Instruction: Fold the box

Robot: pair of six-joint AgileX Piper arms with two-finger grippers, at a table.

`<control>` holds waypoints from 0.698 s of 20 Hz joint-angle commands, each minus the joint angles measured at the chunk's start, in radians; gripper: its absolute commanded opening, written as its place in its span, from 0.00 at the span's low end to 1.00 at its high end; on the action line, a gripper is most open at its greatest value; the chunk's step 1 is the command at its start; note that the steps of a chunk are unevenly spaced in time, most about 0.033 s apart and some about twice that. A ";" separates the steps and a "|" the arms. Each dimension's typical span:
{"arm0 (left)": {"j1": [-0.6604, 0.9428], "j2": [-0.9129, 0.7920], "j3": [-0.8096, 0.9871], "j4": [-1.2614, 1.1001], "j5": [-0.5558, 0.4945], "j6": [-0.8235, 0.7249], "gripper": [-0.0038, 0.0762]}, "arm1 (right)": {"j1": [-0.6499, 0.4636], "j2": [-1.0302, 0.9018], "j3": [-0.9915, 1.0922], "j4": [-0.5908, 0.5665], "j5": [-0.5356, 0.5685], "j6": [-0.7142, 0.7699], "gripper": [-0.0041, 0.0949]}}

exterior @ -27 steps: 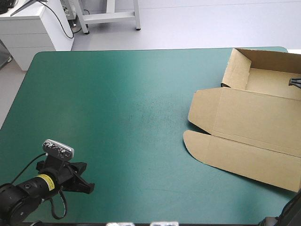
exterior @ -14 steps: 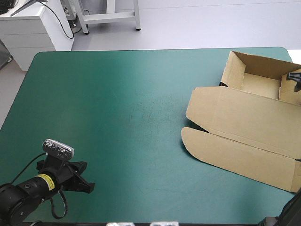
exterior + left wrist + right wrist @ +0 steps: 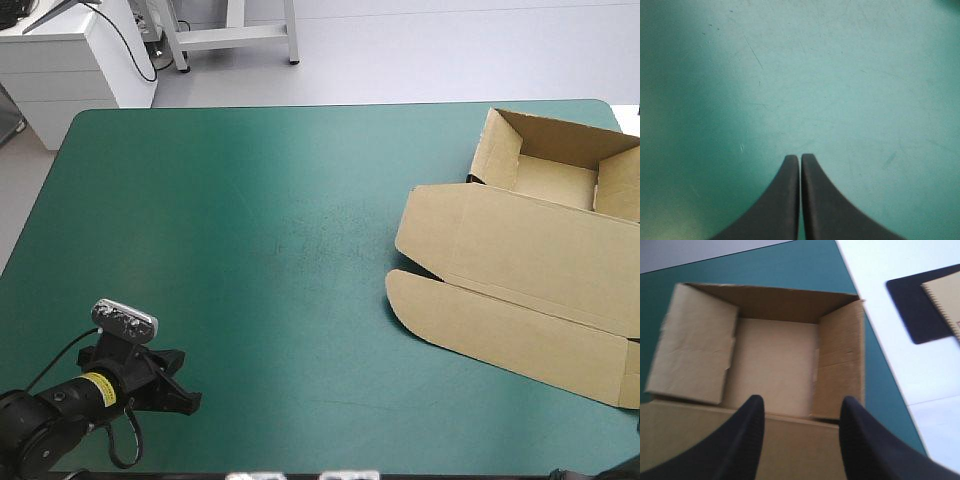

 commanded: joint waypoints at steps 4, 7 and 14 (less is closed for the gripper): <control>-0.007 -0.001 -0.024 -0.043 -0.070 -0.007 0.04 | -0.004 -0.527 0.498 0.302 -0.221 -0.185 0.03; -0.007 -0.002 -0.024 -0.091 -0.070 0.037 0.04 | 0.075 -0.814 0.750 0.352 -0.373 -0.228 0.02; -0.007 -0.138 -0.024 -0.111 -0.113 0.090 0.04 | 0.461 -1.220 1.010 0.194 -0.406 -0.148 0.02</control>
